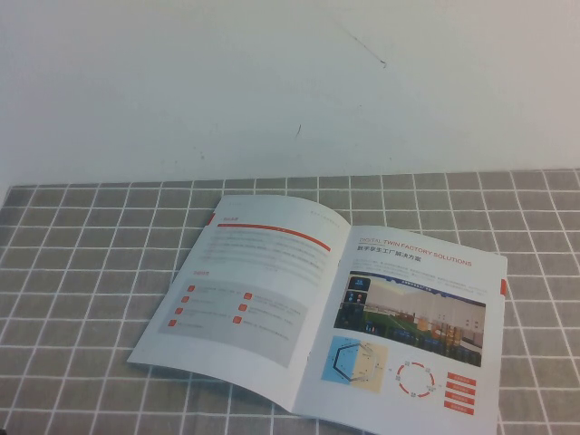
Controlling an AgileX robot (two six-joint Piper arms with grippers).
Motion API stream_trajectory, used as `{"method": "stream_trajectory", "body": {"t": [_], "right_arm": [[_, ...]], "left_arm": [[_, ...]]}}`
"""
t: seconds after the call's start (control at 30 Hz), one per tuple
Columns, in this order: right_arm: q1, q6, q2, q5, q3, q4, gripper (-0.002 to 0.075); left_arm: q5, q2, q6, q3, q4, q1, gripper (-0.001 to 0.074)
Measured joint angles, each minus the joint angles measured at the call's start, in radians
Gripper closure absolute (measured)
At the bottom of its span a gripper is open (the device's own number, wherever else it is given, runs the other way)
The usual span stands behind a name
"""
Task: Close book
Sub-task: 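Close the open booklet and leave it lying on the table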
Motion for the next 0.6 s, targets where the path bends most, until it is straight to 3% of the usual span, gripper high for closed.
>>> {"method": "stream_trajectory", "body": {"t": [0.2, 0.6], "right_arm": [[0.000, 0.000, 0.000, -0.092, 0.000, 0.000, 0.0729], [0.000, 0.000, 0.000, -0.565, 0.000, 0.000, 0.0729]], "left_arm": [[-0.101, 0.000, 0.000, 0.002, 0.000, 0.000, 0.0738], [-0.632, 0.000, 0.000, 0.002, 0.000, 0.000, 0.0738]]}}
